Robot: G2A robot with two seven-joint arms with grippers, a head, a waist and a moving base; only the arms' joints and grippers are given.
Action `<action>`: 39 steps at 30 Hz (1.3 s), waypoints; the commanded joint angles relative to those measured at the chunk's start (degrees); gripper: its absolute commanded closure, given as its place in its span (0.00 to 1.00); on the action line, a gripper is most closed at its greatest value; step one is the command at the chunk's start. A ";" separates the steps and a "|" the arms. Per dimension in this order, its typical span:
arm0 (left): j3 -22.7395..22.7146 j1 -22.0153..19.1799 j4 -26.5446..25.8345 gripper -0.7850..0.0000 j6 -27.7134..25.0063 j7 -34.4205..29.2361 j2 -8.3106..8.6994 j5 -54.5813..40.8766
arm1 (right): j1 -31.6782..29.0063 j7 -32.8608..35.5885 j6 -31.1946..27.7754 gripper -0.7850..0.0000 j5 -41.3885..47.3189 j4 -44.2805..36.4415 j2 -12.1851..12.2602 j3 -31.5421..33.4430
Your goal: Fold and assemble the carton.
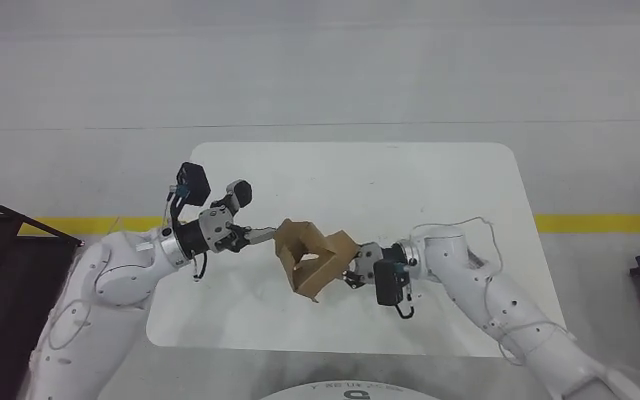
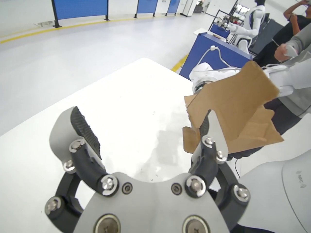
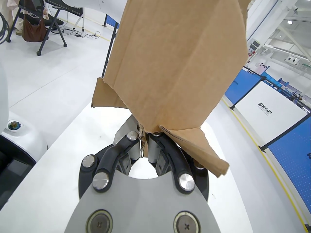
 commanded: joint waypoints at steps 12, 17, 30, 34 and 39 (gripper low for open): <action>4.45 -3.61 -0.30 0.00 -0.30 -3.39 0.10 -3.55 | 0.60 10.99 -0.64 1.00 9.48 1.65 -0.81 0.22; 5.68 -4.51 0.00 0.00 -0.01 -3.73 0.09 -2.91 | 0.30 16.06 -1.43 1.00 14.03 2.14 -1.02 0.64; 4.23 -4.18 -0.63 0.00 -0.30 -3.73 0.52 -3.12 | -0.58 27.97 -2.43 1.00 24.14 1.09 -1.24 2.47; 5.04 -4.28 -1.17 0.00 -0.27 -4.34 0.58 -2.93 | -0.94 31.19 -2.82 1.00 27.61 1.46 -1.37 2.67; 5.50 -4.62 -1.07 0.00 -0.40 -5.40 0.73 -3.79 | -1.03 35.55 -2.87 1.00 30.88 1.84 -1.48 3.00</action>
